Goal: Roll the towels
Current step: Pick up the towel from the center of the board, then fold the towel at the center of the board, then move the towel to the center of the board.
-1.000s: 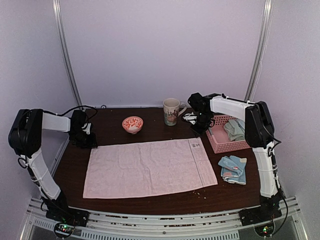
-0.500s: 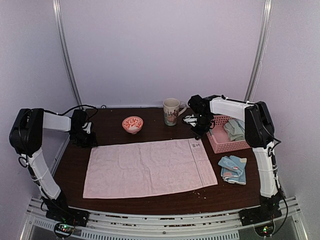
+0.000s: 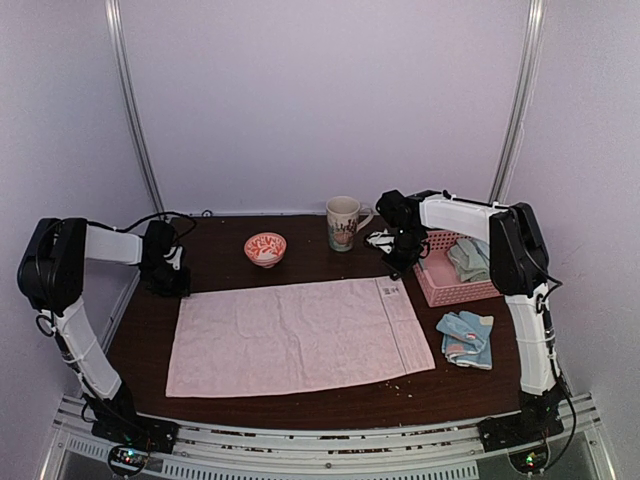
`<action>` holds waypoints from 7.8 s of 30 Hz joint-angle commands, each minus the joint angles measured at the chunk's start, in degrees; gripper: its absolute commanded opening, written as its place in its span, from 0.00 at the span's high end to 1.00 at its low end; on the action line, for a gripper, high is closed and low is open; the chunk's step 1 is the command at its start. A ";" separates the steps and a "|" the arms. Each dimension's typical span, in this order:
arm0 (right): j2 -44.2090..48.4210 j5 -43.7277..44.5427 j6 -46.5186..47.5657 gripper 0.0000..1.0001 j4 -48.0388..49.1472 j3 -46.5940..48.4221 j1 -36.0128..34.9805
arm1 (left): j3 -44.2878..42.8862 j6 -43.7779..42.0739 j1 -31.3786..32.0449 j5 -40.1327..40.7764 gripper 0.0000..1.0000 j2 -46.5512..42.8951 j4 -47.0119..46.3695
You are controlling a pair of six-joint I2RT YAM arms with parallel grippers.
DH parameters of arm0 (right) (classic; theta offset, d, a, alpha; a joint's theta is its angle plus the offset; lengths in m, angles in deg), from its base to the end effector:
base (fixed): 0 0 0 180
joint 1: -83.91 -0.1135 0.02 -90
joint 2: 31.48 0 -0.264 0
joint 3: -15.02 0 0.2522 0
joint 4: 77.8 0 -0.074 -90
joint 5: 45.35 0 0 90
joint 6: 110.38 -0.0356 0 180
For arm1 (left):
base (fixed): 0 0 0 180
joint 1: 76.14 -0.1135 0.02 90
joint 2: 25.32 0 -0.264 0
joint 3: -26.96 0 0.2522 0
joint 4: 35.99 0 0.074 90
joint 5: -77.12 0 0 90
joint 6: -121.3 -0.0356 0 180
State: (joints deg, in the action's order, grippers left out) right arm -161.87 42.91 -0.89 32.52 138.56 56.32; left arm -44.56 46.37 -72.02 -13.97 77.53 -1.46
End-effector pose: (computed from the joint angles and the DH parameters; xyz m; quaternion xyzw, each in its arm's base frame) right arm 0.4134 0.2172 0.1779 -0.3982 0.9096 0.0233 0.1159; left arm 0.3380 -0.0250 0.1397 -0.0913 0.9736 -0.0440 0.2046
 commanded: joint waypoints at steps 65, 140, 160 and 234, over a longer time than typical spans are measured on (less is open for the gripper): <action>-3.80 -10.93 -1.64 1.00 4.14 13.32 5.17 | -2.27 -3.08 -0.03 3.80 1.00 -8.19 3.09; 29.35 -32.23 18.04 1.00 14.07 -39.79 8.35 | 7.38 1.57 -0.27 -6.57 1.00 -24.11 31.93; 27.46 -31.50 23.33 1.00 8.40 -36.95 9.87 | 5.43 2.32 0.44 -7.66 1.00 -28.21 38.52; 18.46 -4.68 5.37 0.82 22.34 -30.52 -2.46 | 10.71 10.82 11.21 -2.53 1.00 -10.76 11.36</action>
State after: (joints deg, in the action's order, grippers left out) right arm -141.76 32.07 6.76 53.13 107.80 53.89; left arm -34.75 55.73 -59.63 -19.45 64.92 14.54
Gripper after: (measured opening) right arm 0.187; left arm 0.003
